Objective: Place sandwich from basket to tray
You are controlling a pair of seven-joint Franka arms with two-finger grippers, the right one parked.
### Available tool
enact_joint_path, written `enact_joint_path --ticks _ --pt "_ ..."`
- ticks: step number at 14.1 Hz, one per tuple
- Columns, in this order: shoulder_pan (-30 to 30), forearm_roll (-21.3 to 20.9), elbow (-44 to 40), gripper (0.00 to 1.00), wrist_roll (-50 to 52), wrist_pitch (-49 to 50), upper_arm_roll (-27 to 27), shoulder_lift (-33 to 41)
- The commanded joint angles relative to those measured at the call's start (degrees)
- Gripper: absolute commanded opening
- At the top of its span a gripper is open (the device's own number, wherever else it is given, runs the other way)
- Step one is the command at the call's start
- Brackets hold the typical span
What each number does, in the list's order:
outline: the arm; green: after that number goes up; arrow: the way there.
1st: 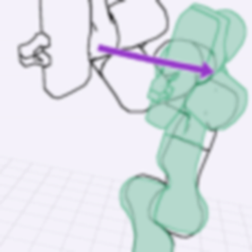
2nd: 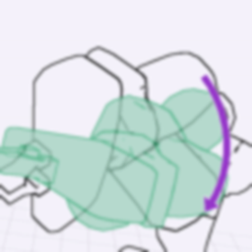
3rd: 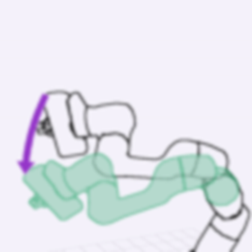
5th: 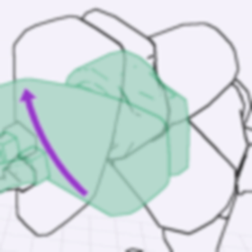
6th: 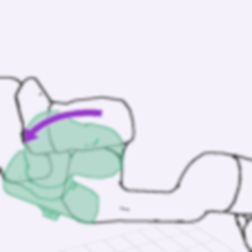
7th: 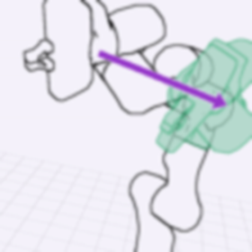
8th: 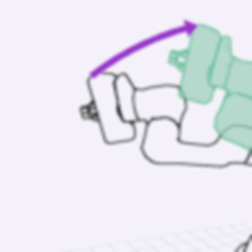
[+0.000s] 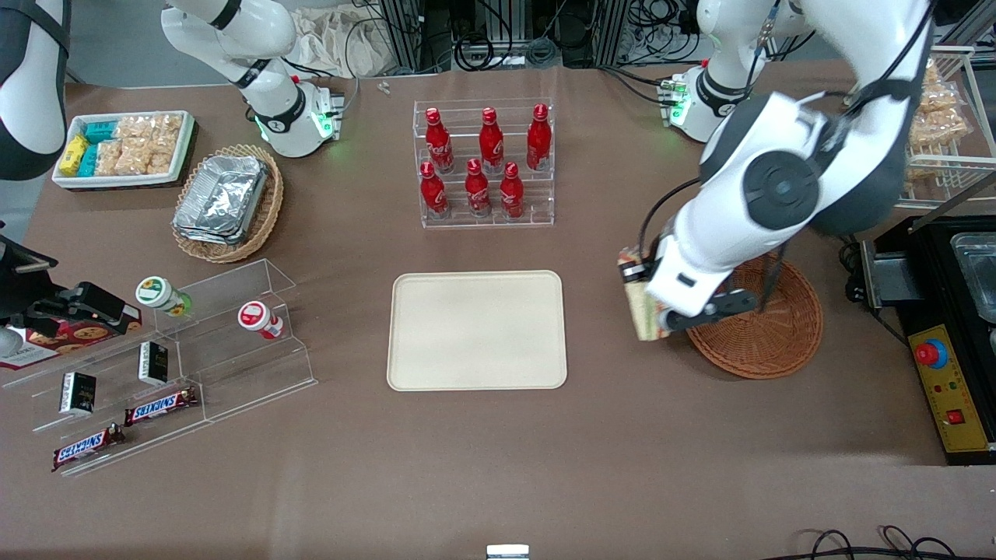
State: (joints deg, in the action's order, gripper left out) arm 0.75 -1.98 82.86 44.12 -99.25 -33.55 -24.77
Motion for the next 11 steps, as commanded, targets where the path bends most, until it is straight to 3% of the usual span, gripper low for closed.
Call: enact_joint_path --ticks 1,3,11 --pt "-2.75 -1.87 -1.47 0.00 -1.75 -2.61 -1.34 -5.71" --pt "-4.26 -5.64 -1.73 0.00 -0.98 -4.89 -1.60 -11.42" --pt "-11.55 -15.58 -1.47 0.00 7.36 -17.02 -0.28 -22.60"
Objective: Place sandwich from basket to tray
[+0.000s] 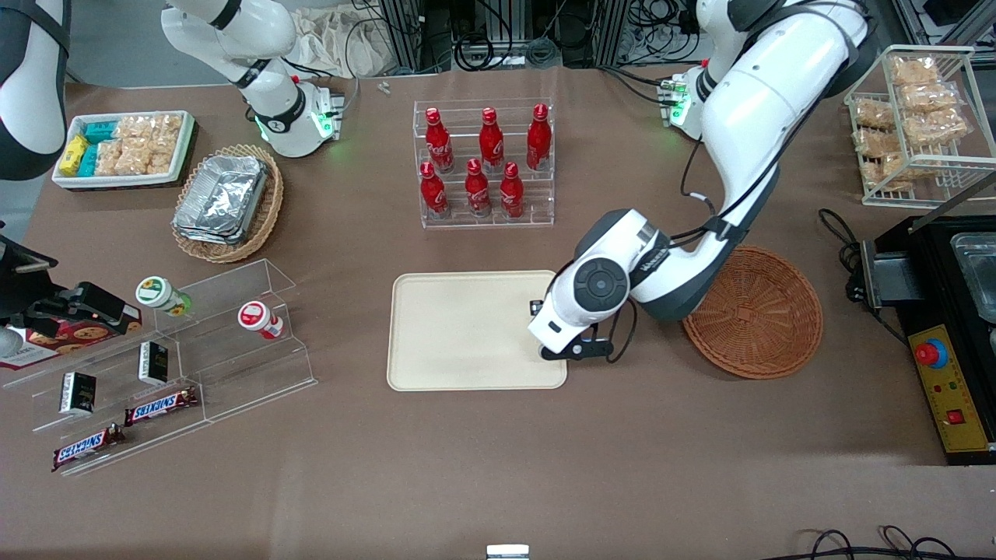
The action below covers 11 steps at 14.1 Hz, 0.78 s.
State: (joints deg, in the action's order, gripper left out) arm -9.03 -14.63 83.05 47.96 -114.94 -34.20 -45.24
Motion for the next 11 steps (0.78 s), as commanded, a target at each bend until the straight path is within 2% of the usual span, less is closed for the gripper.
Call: enact_joint_path --ticks 1,4,5,6,8,11 --pt "-2.65 -3.91 -1.66 0.00 4.16 -1.95 0.62 -2.82" --pt "-2.84 -5.06 -1.75 0.00 4.34 -2.13 0.71 -4.23" --pt "-2.84 -5.06 -1.75 0.09 4.34 -2.13 0.71 -4.24" --pt "-2.84 -4.97 -1.83 0.08 4.34 -2.13 0.71 -4.15" --pt "-2.84 -4.88 -2.19 0.00 5.12 -2.13 0.71 -4.06" --pt "-2.92 -4.97 -2.28 0.00 5.04 -3.53 0.71 -4.15"
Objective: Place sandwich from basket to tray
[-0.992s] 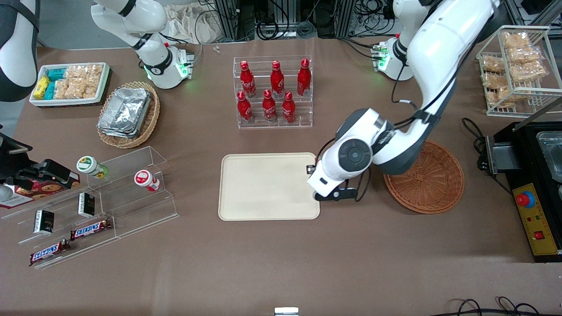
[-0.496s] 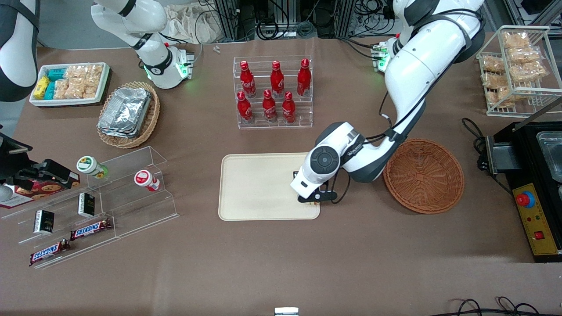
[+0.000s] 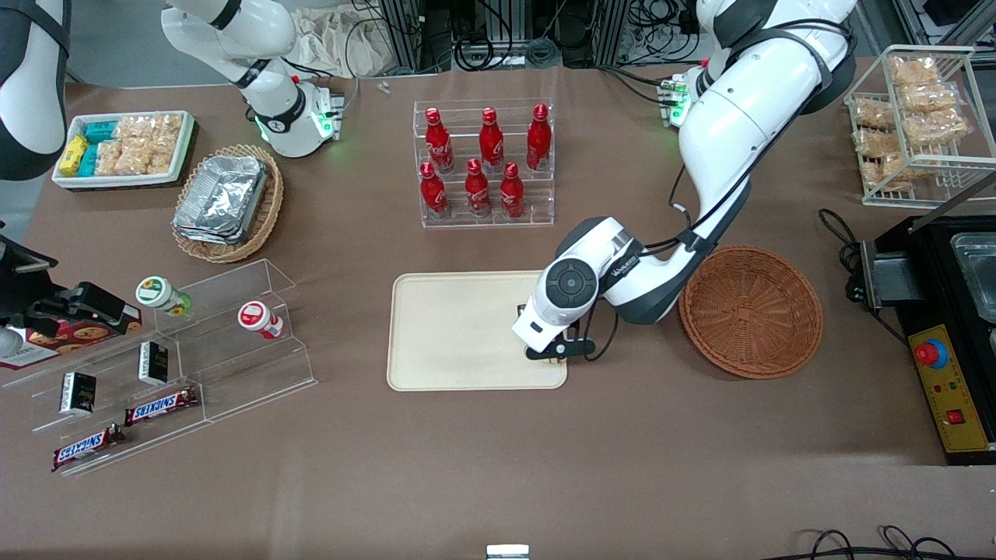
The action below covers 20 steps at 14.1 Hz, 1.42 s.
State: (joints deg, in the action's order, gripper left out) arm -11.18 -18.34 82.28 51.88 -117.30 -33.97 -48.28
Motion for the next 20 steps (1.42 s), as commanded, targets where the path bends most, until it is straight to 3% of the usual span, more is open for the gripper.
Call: enact_joint_path --ticks 1,9,10,11,12,17,20 --pt "-0.77 -1.17 -1.51 0.00 1.20 -1.52 0.48 -1.03" --pt "-1.03 -1.26 -1.95 0.00 2.61 -3.46 0.40 -1.29" --pt "-0.95 -1.34 -1.78 0.15 2.70 -3.46 0.40 -1.38" --pt "-0.95 -1.35 -1.78 0.78 2.61 -3.46 0.40 -1.64" --pt "-0.95 -2.22 -1.78 1.00 2.44 -3.46 0.40 -1.47" --pt "-0.60 -4.25 -2.13 1.00 2.96 -2.58 0.40 2.03" --pt "0.54 -3.37 -2.30 1.00 2.88 4.25 0.40 8.09"
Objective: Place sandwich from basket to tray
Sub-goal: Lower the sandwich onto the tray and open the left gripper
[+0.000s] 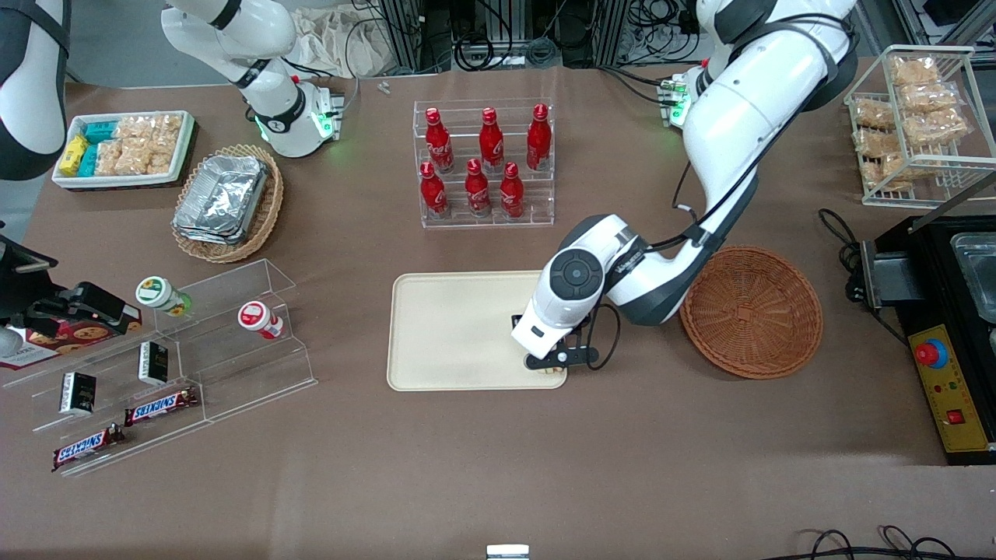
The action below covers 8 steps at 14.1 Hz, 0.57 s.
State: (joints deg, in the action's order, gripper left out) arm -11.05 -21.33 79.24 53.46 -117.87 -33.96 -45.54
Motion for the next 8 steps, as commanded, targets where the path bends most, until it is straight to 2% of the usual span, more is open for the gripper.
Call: enact_joint_path --ticks 1,5,7,8 --pt "1.63 -0.29 0.65 1.00 0.95 7.10 0.30 7.37" --pt "7.33 1.19 1.26 1.00 0.34 11.34 0.03 14.41" --pt "9.11 5.05 1.18 1.00 -7.70 15.80 0.91 18.71" --pt "9.63 7.94 1.09 1.00 -14.36 19.57 4.13 21.25"
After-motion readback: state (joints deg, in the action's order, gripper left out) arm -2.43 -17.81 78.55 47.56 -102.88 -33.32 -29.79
